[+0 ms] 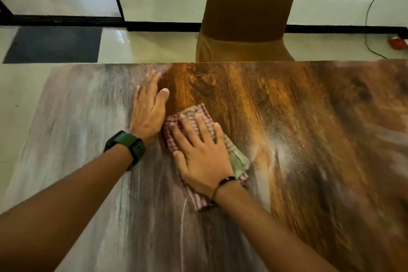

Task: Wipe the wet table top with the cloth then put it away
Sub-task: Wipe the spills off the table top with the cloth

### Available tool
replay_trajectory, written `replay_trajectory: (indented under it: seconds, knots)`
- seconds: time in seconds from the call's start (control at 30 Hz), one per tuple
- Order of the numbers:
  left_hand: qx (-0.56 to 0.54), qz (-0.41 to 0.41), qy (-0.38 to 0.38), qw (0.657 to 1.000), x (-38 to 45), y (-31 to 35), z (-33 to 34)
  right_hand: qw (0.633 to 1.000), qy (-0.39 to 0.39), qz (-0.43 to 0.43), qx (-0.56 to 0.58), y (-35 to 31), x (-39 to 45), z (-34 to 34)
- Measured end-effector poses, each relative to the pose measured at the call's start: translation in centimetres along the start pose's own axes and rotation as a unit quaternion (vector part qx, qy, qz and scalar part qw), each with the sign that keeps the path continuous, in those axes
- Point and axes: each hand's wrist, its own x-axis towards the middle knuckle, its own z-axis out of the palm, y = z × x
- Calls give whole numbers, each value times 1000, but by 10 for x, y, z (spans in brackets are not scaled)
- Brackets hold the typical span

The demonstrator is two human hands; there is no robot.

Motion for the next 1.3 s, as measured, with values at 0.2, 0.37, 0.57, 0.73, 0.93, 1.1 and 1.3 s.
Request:
replay_trajectory:
  seconds: [0.2, 0.37, 0.57, 0.73, 0.93, 1.1, 1.3]
  knots:
    - [-17, -19, -3, 1000, 0, 4, 0, 979, 1, 202, -30, 107, -1, -23]
    - [-66, -46, 8, 997, 5, 0, -1, 989, -10, 147, -21, 54, 68, -14]
    - [-31, 27, 38, 998, -30, -9, -73, 989, -21, -141, -36, -41, -36, 11]
    - [95, 19, 6, 995, -74, -60, -113, 989, -30, -132, -55, 0, -38, -3]
    - [17, -5, 24, 1000, -77, -64, -112, 997, -24, 69, -38, 11, 139, -9]
    - [-48, -8, 70, 996, -81, -65, -116, 998, -39, -10, -46, -74, 143, 4]
    - [-65, -35, 75, 994, -84, -62, -122, 978, -62, -188, -67, -70, 84, 4]
